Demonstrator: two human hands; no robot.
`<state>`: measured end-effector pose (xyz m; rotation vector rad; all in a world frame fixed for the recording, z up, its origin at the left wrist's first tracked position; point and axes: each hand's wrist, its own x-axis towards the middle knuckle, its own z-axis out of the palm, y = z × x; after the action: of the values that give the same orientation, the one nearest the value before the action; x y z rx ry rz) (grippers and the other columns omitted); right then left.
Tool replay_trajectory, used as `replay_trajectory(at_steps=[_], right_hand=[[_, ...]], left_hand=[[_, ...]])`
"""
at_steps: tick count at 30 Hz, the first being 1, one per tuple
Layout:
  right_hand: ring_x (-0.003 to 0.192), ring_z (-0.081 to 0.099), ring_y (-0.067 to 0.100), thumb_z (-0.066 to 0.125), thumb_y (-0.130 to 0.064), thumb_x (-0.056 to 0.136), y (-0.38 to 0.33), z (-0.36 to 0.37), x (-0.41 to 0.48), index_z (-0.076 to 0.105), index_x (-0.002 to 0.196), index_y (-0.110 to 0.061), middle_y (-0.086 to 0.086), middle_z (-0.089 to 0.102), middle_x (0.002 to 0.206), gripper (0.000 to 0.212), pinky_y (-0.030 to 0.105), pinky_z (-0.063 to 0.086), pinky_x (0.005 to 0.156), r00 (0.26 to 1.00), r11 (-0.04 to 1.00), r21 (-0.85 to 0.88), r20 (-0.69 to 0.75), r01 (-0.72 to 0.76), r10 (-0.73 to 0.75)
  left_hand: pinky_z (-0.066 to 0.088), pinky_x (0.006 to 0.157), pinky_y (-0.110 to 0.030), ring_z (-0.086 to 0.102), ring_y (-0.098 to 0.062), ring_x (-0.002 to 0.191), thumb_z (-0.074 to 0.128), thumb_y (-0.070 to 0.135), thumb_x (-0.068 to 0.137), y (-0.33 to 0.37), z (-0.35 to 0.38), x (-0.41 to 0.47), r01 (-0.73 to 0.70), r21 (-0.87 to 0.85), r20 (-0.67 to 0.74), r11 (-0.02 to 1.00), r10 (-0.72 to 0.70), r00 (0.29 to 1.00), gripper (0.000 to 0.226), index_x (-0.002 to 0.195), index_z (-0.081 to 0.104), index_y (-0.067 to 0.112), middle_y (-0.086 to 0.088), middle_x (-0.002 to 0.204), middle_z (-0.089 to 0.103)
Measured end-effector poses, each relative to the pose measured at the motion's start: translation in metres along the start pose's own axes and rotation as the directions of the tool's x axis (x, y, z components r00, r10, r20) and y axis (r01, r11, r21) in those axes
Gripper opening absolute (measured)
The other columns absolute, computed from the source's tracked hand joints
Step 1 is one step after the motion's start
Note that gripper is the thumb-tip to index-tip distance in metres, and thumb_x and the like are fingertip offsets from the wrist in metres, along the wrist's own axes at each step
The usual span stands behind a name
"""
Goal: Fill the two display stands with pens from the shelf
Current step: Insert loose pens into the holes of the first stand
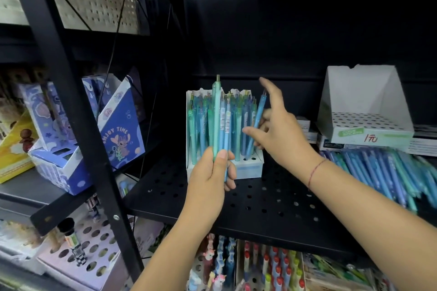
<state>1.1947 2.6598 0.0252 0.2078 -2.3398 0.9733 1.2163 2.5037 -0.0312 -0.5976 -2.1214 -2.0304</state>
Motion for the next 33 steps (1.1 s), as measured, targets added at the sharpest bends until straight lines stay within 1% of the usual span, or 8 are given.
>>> replay_trajectory(at_steps=[7,12,16,19,21,25,29,33], right_hand=[[0.063,0.056,0.006,0.065,-0.024,0.089,0.005,-0.001,0.0,0.024,0.146,-0.038,-0.003,0.056,0.08,0.072,0.023,0.051,0.066,0.993,0.99,-0.077,0.017,0.118,-0.117],[0.056,0.048,-0.001,0.058,-0.025,0.094,0.009,-0.001,-0.001,0.024,0.147,-0.042,-0.004,0.055,0.072,0.065,0.011,0.039,0.06,0.984,0.986,-0.063,0.097,0.156,-0.149],[0.057,0.048,0.005,0.056,-0.026,0.095,0.008,-0.003,-0.004,0.033,0.143,-0.041,-0.004,0.056,0.075,0.055,0.016,0.044,0.061,0.986,0.985,0.046,0.001,0.165,-0.165],[0.06,0.058,0.019,0.058,-0.025,0.093,-0.003,-0.008,-0.011,0.046,0.125,-0.036,-0.005,0.06,0.082,0.036,0.025,0.048,0.057,0.988,0.942,0.298,-0.084,0.152,-0.133],[0.058,0.062,0.019,0.06,-0.023,0.092,-0.009,-0.005,-0.015,0.047,0.124,-0.032,-0.004,0.063,0.084,0.036,0.024,0.047,0.052,0.994,0.895,0.437,0.012,0.093,-0.109],[0.061,0.064,0.017,0.06,-0.014,0.092,-0.008,0.002,-0.017,0.046,0.122,-0.032,0.007,0.062,0.076,0.038,0.027,0.049,0.056,0.982,0.873,0.486,0.142,0.04,-0.124],[0.067,0.064,0.015,0.056,-0.008,0.093,-0.008,-0.01,-0.011,0.041,0.125,-0.028,0.012,0.067,0.081,0.041,0.024,0.052,0.063,0.997,0.859,0.507,-0.053,0.076,-0.057],[0.073,0.064,0.013,0.055,-0.014,0.095,0.002,-0.024,-0.004,0.038,0.128,-0.024,0.01,0.064,0.077,0.038,0.035,0.054,0.071,0.949,0.958,0.236,-0.301,0.163,-0.088]], left_hand=[[0.045,0.064,-0.025,0.052,-0.009,0.06,0.035,0.032,0.102,-0.002,-0.001,0.001,0.023,-0.035,0.072,0.999,-0.02,0.997,0.028,0.094,0.057,0.016,0.003,0.069,0.058],[0.045,0.064,-0.024,0.052,-0.009,0.061,0.035,0.032,0.102,-0.003,-0.002,0.001,0.025,-0.052,0.098,0.998,-0.02,0.995,0.028,0.095,0.057,0.016,0.004,0.069,0.058],[0.046,0.063,-0.023,0.053,-0.009,0.062,0.036,0.033,0.101,-0.003,-0.002,0.001,0.019,-0.055,0.11,0.998,-0.013,0.994,0.028,0.094,0.058,0.018,0.004,0.069,0.058],[0.046,0.063,-0.023,0.054,-0.009,0.063,0.037,0.033,0.101,-0.004,-0.002,0.001,0.014,-0.049,0.117,0.999,-0.008,0.993,0.028,0.094,0.059,0.018,0.005,0.069,0.06],[0.045,0.063,-0.024,0.054,-0.009,0.063,0.037,0.032,0.101,-0.004,-0.002,0.001,0.005,-0.039,0.134,0.999,0.0,0.991,0.028,0.095,0.06,0.017,0.005,0.068,0.06],[0.045,0.063,-0.021,0.055,-0.01,0.063,0.038,0.033,0.099,-0.004,0.0,0.0,-0.001,-0.033,0.171,0.999,0.007,0.985,0.029,0.095,0.06,0.015,0.004,0.068,0.063],[0.047,0.064,-0.022,0.06,-0.013,0.067,0.037,0.029,0.1,-0.007,0.001,0.001,0.014,-0.064,0.122,0.998,-0.006,0.992,0.03,0.096,0.061,0.012,0.002,0.075,0.069],[0.047,0.063,-0.021,0.061,-0.013,0.067,0.035,0.027,0.101,-0.008,-0.001,0.003,0.038,-0.113,0.051,0.993,-0.032,0.998,0.029,0.095,0.06,0.013,0.001,0.073,0.069]])
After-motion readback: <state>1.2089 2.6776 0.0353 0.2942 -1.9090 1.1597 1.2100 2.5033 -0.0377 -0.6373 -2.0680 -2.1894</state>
